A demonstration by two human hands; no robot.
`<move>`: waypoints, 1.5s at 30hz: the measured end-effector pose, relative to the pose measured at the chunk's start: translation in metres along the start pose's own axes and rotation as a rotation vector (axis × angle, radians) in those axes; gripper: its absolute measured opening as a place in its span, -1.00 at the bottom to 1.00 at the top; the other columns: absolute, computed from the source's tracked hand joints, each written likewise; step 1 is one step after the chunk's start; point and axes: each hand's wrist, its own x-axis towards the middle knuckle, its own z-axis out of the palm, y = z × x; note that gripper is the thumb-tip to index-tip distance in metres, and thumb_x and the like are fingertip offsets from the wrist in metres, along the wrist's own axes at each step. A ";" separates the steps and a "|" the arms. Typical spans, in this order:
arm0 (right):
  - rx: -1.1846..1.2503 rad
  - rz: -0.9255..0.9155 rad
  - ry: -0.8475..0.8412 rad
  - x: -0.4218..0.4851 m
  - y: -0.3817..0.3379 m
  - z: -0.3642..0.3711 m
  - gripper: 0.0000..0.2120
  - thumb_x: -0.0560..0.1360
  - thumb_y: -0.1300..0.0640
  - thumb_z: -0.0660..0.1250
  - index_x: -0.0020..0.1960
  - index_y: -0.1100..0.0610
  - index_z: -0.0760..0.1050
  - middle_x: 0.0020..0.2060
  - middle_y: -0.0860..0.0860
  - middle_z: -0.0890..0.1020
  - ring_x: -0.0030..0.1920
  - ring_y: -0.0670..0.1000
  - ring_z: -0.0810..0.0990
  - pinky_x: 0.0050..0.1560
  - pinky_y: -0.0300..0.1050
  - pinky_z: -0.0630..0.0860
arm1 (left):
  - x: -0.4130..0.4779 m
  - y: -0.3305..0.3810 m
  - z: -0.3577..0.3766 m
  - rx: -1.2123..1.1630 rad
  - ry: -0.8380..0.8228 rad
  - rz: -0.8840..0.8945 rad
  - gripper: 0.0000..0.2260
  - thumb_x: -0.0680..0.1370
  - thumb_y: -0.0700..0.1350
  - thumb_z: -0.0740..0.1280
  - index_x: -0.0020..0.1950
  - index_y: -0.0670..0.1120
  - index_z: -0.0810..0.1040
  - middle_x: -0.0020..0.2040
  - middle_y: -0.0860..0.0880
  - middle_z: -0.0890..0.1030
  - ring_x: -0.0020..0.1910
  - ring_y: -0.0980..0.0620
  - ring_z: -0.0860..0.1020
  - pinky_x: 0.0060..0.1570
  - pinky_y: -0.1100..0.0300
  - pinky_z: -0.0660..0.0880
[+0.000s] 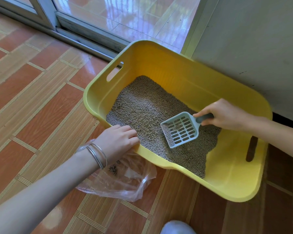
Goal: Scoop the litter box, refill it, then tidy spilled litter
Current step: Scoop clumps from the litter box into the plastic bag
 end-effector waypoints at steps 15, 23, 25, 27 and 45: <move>0.024 -0.004 -0.044 -0.003 -0.004 0.003 -0.64 0.40 0.23 0.43 0.19 0.06 0.55 0.04 -0.05 0.65 -0.08 -0.25 0.48 0.03 -0.32 0.34 | -0.001 0.001 -0.001 0.010 -0.006 0.000 -0.78 0.46 -0.02 0.15 -0.20 -0.01 0.57 -0.27 0.06 0.53 -0.28 0.01 0.50 -0.37 0.18 0.42; 0.026 -0.017 -0.024 -0.004 -0.003 0.006 -0.63 0.40 0.22 0.44 0.19 0.04 0.55 0.06 -0.05 0.64 -0.03 -0.19 0.52 0.07 -0.29 0.38 | -0.001 0.001 0.001 0.000 -0.001 -0.002 -0.76 0.48 -0.01 0.13 -0.18 -0.02 0.57 -0.27 0.05 0.53 -0.29 0.00 0.51 -0.37 0.17 0.43; 0.023 -0.015 -0.027 -0.004 -0.001 0.005 -0.63 0.40 0.22 0.44 0.19 0.04 0.55 0.06 -0.05 0.64 -0.03 -0.18 0.53 0.08 -0.27 0.40 | -0.002 0.000 0.001 0.000 -0.005 0.002 -0.77 0.47 -0.01 0.14 -0.18 -0.02 0.57 -0.27 0.05 0.53 -0.29 0.00 0.51 -0.37 0.17 0.42; 0.027 -0.001 -0.011 -0.004 0.000 0.002 -0.63 0.40 0.22 0.44 0.19 0.04 0.55 0.06 -0.04 0.64 0.00 -0.13 0.56 0.12 -0.19 0.45 | -0.002 0.000 0.001 -0.004 -0.002 0.000 -0.77 0.47 -0.01 0.14 -0.18 -0.02 0.57 -0.27 0.05 0.53 -0.29 0.00 0.51 -0.38 0.18 0.43; 0.251 -0.205 0.049 -0.027 -0.057 -0.034 -0.62 0.37 0.24 0.44 0.10 -0.09 0.56 -0.12 -0.24 0.60 -0.11 -0.31 0.56 -0.13 -0.49 0.44 | -0.072 0.000 -0.044 0.029 0.015 -0.210 -0.76 0.50 -0.02 0.17 -0.06 -0.02 0.62 -0.16 0.05 0.60 -0.23 -0.01 0.56 -0.34 0.15 0.45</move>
